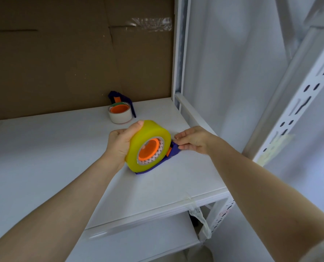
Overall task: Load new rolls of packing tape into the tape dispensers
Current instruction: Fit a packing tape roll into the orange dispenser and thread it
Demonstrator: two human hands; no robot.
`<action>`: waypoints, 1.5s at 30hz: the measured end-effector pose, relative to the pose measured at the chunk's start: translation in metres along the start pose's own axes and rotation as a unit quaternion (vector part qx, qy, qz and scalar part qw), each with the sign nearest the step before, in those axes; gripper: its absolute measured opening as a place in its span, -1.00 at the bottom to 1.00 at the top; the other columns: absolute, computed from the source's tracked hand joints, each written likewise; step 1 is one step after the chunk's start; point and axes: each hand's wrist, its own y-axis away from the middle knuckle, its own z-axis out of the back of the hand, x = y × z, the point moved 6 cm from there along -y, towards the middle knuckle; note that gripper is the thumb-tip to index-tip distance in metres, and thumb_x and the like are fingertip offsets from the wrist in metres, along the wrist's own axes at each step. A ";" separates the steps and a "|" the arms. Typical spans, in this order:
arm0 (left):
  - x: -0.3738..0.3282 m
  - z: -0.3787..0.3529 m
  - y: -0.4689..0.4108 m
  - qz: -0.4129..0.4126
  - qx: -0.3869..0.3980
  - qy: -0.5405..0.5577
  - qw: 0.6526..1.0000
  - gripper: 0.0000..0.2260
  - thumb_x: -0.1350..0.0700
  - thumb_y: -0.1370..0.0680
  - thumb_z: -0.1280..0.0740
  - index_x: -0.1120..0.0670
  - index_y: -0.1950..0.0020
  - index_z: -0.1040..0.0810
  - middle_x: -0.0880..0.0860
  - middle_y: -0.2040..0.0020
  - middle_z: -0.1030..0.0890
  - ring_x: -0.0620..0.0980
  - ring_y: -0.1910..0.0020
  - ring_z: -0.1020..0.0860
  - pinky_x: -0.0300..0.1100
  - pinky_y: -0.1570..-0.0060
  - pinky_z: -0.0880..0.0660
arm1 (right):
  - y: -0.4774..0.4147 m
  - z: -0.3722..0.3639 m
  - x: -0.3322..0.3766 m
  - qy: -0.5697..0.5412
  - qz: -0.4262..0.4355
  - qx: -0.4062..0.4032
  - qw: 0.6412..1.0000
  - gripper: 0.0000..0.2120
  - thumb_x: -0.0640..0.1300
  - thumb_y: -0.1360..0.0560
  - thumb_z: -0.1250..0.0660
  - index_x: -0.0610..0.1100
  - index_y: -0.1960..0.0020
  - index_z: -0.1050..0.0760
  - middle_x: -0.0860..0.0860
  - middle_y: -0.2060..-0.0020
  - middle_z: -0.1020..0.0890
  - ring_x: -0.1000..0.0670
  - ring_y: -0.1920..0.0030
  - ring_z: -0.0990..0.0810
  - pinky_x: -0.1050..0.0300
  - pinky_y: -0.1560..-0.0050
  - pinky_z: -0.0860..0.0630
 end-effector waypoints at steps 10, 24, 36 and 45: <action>0.000 0.007 0.004 0.024 0.082 -0.043 0.995 -0.66 -0.19 -0.50 -0.23 0.02 -0.05 -0.60 0.07 0.09 -0.69 0.03 0.10 -0.65 -0.10 0.04 -0.57 | 0.004 0.002 -0.006 -0.067 0.013 -0.044 0.997 -0.93 -0.29 -0.43 -0.43 -0.26 0.19 -0.54 -0.07 0.41 -0.56 0.10 0.46 -0.50 0.26 0.44 -0.55; 0.013 0.025 0.011 0.005 0.112 0.052 0.992 -0.79 0.04 -0.55 -0.18 0.04 0.03 -0.59 0.01 0.21 -0.70 -0.01 0.22 -0.65 -0.14 0.14 -0.59 | 0.002 -0.012 0.007 0.004 0.010 -0.140 0.990 -0.83 -0.20 -0.51 -0.35 -0.27 0.22 -0.54 -0.08 0.42 -0.50 0.06 0.48 -0.35 0.20 0.44 -0.39; 0.018 0.033 0.010 0.001 0.056 0.131 0.990 -0.80 -0.01 -0.56 -0.18 0.00 0.03 -0.58 -0.02 0.23 -0.70 -0.04 0.24 -0.67 -0.14 0.21 -0.58 | 0.008 -0.031 0.019 0.019 0.120 -0.239 0.963 -0.80 -0.08 -0.59 -0.21 -0.16 0.00 -0.56 -0.05 0.04 -0.59 0.00 0.04 -0.50 0.13 0.08 -0.46; 0.026 0.046 0.019 -0.001 -0.036 0.144 0.989 -0.63 -0.16 -0.35 -0.42 0.08 0.02 -0.62 0.19 0.01 -0.65 0.18 0.01 -0.60 0.09 -0.12 -0.51 | 0.020 -0.051 0.044 0.111 0.239 -0.199 0.944 -0.70 -0.02 -0.62 -0.11 -0.21 -0.08 -0.50 -0.08 0.04 -0.58 0.00 0.03 -0.50 0.16 0.01 -0.43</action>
